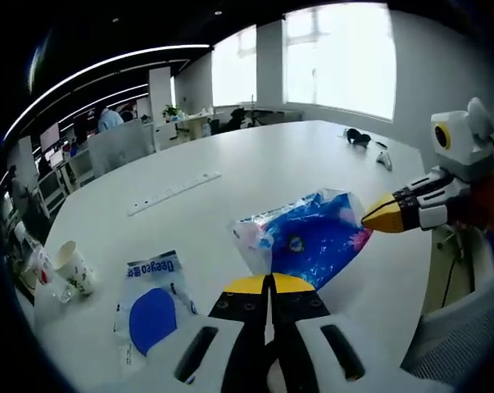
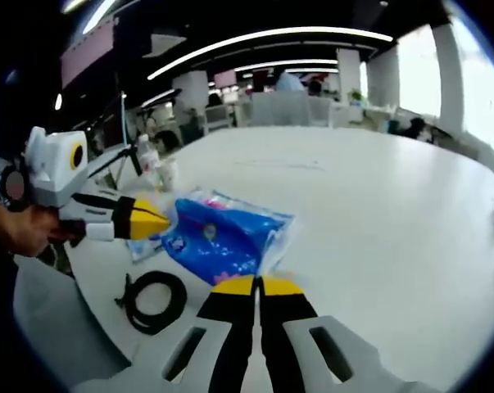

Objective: Arrange the tabletop items into an orderly group along one side of the table until the central work area is clear of visible clutter.

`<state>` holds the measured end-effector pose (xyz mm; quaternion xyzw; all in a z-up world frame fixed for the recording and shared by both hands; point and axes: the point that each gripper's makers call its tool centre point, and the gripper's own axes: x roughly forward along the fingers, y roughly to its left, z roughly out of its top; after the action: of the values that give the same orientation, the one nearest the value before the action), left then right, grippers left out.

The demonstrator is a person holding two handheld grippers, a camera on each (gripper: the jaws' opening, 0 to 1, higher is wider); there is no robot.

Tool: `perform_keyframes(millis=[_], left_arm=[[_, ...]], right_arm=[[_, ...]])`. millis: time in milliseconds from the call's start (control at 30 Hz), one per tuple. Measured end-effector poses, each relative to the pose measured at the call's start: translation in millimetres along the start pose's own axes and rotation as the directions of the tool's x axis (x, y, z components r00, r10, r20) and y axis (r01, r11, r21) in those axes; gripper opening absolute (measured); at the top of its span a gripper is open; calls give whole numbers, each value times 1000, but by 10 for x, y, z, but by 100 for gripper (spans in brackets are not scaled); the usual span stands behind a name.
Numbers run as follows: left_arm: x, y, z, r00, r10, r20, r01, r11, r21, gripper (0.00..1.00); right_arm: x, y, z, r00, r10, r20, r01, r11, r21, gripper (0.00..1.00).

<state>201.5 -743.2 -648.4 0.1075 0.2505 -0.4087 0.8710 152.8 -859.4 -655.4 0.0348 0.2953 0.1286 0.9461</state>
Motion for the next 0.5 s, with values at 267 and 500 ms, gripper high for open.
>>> perform_keyframes(millis=[267,500], left_arm=[[-5,-70,-132,1000,-10,-17,10,1000,-6,0],[-21,-106,-214,999,-17,-30,16,1000,-14,0]], right_arm=[[-11,42,-164,999,11,-40,-12,1000,-15,0],[5,68,-268,997,20,-76,-20,1000,0,0]])
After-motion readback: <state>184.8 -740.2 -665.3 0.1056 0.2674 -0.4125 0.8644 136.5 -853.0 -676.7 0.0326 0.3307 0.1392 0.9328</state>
